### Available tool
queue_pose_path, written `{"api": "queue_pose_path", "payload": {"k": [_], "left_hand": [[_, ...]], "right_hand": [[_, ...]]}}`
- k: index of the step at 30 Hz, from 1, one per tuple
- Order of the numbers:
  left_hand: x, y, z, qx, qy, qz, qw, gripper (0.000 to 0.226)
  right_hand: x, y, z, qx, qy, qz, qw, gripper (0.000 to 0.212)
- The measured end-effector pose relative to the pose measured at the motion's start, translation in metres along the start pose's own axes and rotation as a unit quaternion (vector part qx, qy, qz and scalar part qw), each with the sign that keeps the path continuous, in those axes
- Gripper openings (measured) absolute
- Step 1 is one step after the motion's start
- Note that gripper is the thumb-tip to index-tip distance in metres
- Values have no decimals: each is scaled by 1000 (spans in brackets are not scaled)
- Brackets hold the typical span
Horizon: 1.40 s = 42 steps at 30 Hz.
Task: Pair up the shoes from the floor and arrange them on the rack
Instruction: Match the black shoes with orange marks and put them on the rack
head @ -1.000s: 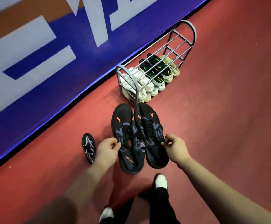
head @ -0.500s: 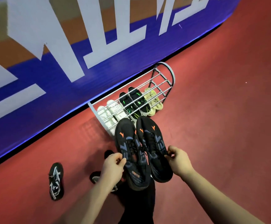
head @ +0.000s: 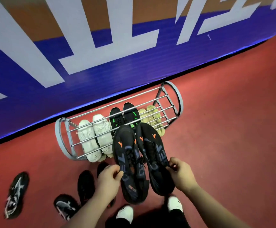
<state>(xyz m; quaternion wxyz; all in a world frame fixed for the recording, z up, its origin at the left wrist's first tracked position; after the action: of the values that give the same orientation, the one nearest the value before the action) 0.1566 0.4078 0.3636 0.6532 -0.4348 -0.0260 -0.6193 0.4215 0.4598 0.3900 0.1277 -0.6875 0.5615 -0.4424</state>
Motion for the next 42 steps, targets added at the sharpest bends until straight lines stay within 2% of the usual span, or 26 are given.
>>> {"api": "queue_pose_path", "payload": {"k": [5, 9, 12, 15, 17, 22, 26, 34, 38, 40, 42], "left_hand": [[-20, 58, 23, -27, 29, 55, 998, 18], [-27, 116, 19, -20, 31, 71, 997, 39], [-33, 150, 12, -10, 3, 61, 998, 28], [-52, 183, 10, -17, 3, 66, 998, 25], [-70, 200, 13, -49, -1, 77, 996, 12], [-133, 227, 3, -25, 35, 101, 994, 14], [-182, 229, 10, -10, 75, 140, 987, 36], [-250, 214, 22, 14, 145, 238, 960, 14], [-270, 205, 39, -14, 119, 276, 954, 24], [-277, 204, 44, -21, 109, 287, 951, 15], [-285, 204, 49, -40, 108, 293, 949, 16]], "right_hand": [[-62, -15, 50, 5, -49, -51, 997, 35], [-101, -19, 108, 23, -71, -97, 993, 32], [-124, -19, 145, 51, -80, -123, 988, 36], [-144, -14, 172, 66, -82, -118, 987, 39], [-158, -6, 184, 59, -83, -100, 990, 37], [-194, 23, 194, 18, -118, -31, 992, 35], [-233, 34, 186, 23, -149, 47, 987, 37], [-287, 54, 165, -24, -197, 174, 965, 45], [-313, 63, 152, -64, -169, 217, 959, 35], [-324, 67, 144, -76, -146, 228, 960, 28], [-333, 71, 138, -101, -123, 224, 962, 14]]}}
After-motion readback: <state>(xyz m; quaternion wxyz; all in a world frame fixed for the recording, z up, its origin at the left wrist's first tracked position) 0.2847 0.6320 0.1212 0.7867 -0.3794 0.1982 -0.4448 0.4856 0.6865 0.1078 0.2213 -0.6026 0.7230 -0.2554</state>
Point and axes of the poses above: each hand's wrist, its own x-axis away from the middle knuckle, its own y-axis out of the palm, z = x × y, the point moved 4 cm from there along -x, towards the middle knuckle, and after that the axes turned 3 degrees about -y, right-handed, at the moved point
